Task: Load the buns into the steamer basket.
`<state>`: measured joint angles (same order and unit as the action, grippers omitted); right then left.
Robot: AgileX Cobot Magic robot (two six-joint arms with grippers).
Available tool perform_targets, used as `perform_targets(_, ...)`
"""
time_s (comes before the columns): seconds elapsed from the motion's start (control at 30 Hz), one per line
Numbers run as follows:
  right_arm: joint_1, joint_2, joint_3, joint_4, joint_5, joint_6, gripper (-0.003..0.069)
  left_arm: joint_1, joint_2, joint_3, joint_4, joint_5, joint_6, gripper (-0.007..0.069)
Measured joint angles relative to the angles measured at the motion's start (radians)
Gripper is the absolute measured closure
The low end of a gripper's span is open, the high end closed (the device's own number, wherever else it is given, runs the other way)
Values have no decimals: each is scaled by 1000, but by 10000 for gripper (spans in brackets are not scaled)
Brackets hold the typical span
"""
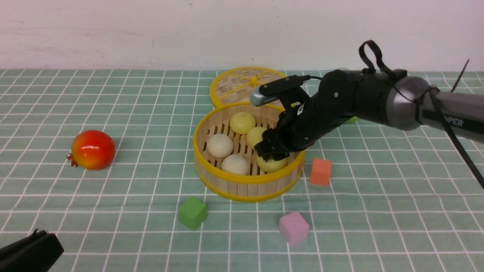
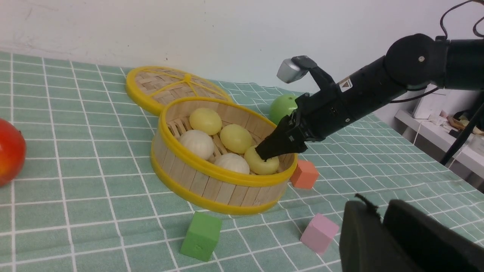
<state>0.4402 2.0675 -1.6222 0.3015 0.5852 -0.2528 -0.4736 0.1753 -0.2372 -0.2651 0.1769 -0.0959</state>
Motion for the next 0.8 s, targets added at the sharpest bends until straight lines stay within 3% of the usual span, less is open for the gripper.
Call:
perform_targets(0.13, 0, -126, 0, -19, 150, 20, 117, 0, 0, 0, 0, 0, 0, 544)
perform_targets(0.2, 0, -222, 0, -62, 270, 50, 131, 0, 0, 0, 0, 1, 0, 544)
perform_targets(0.37, 0, -429, 45, -164, 474, 148, 302, 0, 0, 0, 0, 2, 0, 544)
perform_targets(0.4, 0, -509, 82, -190, 513, 184, 387, 0, 0, 0, 0, 2, 0, 544)
perform_targets(0.57, 0, -693, 202, -214, 576, 278, 647, 0, 0, 0, 0, 2, 0, 544)
perform_targets(0.8, 0, -852, 229, -210, 665, 318, 678, 0, 0, 0, 0, 2, 0, 544)
